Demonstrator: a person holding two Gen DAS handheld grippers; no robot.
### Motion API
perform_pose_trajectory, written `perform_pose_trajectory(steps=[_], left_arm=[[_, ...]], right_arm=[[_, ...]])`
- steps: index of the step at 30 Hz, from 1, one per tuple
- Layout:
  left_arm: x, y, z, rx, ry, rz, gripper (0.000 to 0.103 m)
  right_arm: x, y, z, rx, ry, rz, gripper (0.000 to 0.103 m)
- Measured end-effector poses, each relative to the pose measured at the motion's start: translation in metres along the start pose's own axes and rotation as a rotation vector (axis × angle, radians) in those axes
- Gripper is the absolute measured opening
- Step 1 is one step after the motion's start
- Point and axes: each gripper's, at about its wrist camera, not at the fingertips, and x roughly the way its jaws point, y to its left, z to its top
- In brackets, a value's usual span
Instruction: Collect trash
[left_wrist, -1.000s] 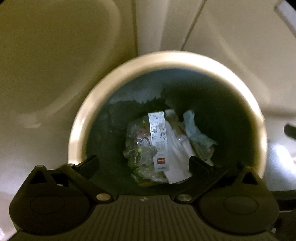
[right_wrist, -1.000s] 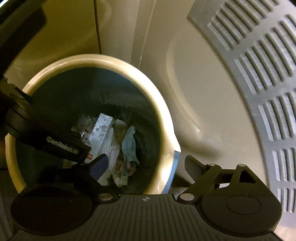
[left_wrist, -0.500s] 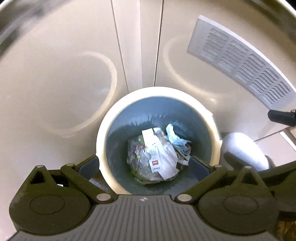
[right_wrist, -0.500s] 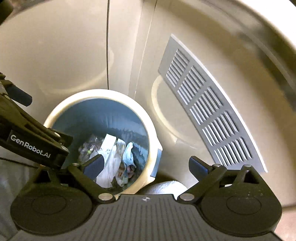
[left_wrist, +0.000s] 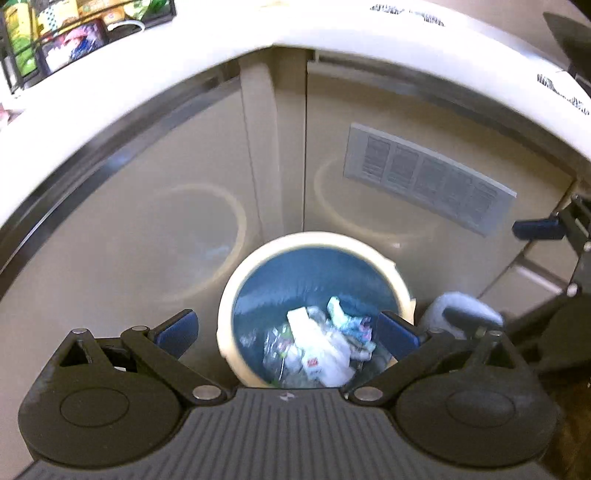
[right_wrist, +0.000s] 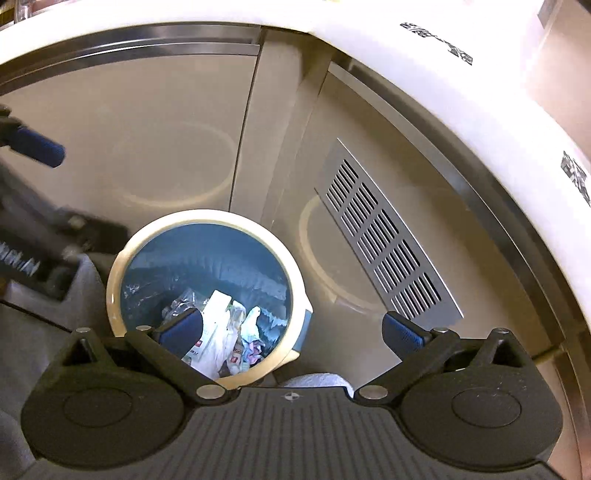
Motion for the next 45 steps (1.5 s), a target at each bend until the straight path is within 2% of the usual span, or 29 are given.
perform_pose_trajectory(steps=[3,7,14,17,19,22,25,30,35,39,45], left_arm=[[-0.002,0.0,-0.001,-0.062,0.048,0.036,0.103],[-0.008,-0.006,0.002,-0.052,0.031,0.107,0.103],[-0.01,0.006,0.01,-0.087,0.097,0.044,0.103],[-0.007,-0.001,0.008,-0.086,0.096,0.1,0.103],[-0.001,-0.004,0.007,-0.088,0.118,0.109,0.103],[0.012,-0.005,0.004,-0.093,0.163,0.131,0.103],[0.027,-0.004,0.0,-0.085,0.223,0.152,0.103],[0.047,0.004,-0.007,-0.103,0.285,0.129,0.103],[0.065,0.006,-0.009,-0.082,0.315,0.135,0.103],[0.076,0.014,-0.01,-0.125,0.34,0.106,0.103],[0.088,0.021,-0.008,-0.153,0.364,0.112,0.103]], right_arm=[[0.002,-0.006,-0.002,0.043,0.028,0.014,0.103],[0.0,-0.011,-0.001,0.081,0.021,0.025,0.103],[-0.009,-0.016,0.007,0.073,0.012,0.03,0.103],[-0.006,-0.016,0.006,0.093,0.01,0.03,0.103],[-0.003,-0.015,0.004,0.096,0.013,0.032,0.103],[0.001,-0.01,0.003,0.091,0.032,0.012,0.103],[0.011,-0.008,0.002,0.106,0.058,0.027,0.103],[0.025,0.0,0.002,0.088,0.105,0.026,0.103],[0.038,0.004,0.004,0.072,0.14,0.031,0.103],[0.051,0.005,0.006,0.076,0.168,0.02,0.103],[0.065,0.007,0.008,0.078,0.197,0.022,0.103]])
